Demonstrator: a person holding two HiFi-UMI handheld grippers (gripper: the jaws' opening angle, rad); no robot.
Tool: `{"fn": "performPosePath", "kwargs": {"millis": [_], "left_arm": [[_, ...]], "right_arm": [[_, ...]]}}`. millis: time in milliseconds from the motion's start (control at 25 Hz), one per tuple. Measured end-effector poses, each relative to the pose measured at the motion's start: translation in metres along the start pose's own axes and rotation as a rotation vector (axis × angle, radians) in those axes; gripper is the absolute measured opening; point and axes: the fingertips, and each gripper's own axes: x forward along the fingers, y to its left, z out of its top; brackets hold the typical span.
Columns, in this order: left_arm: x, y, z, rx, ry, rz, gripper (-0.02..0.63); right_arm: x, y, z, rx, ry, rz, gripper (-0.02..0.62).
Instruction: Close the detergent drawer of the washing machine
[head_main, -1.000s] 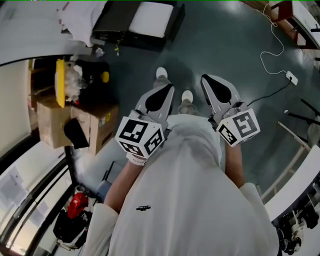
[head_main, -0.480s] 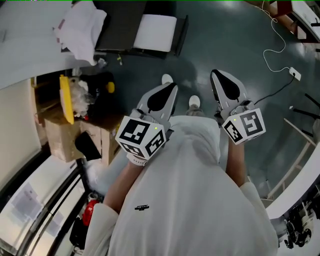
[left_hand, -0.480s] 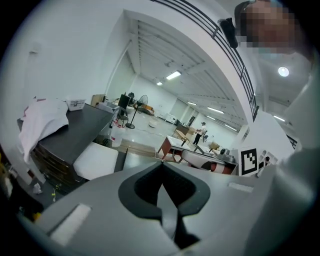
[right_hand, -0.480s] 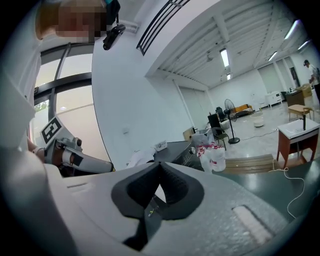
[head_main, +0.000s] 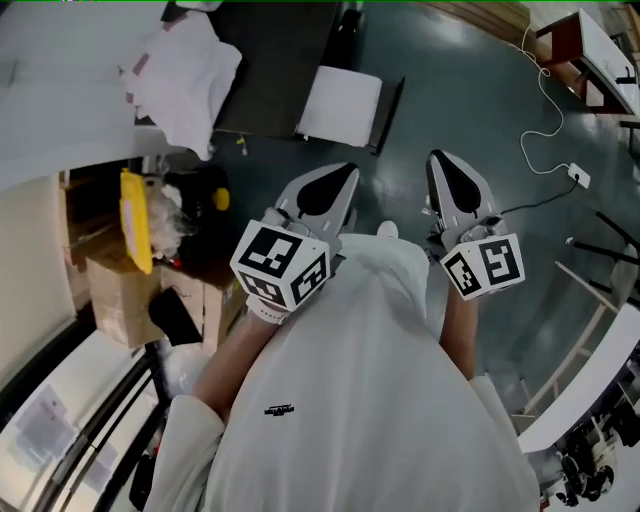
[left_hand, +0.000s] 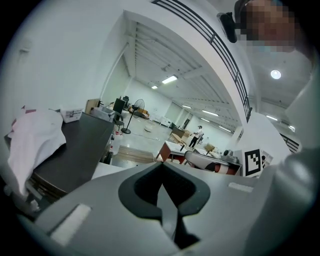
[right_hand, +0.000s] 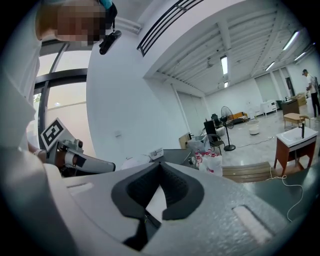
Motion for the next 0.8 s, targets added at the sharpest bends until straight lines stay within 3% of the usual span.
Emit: {"fn": "performPosePath", "kwargs": {"millis": [360, 800], "left_arm": [[-0.002, 0.054, 0.015, 0.016, 0.020, -0.044, 0.017], [0.017, 0.061, 0.010, 0.019, 0.085, -0.088, 0.017]], "right_arm": [[0.044, 0.014, 0.003, 0.022, -0.046, -0.070, 0.002], [0.055, 0.007, -0.021, 0.050, -0.007, -0.064, 0.002]]}}
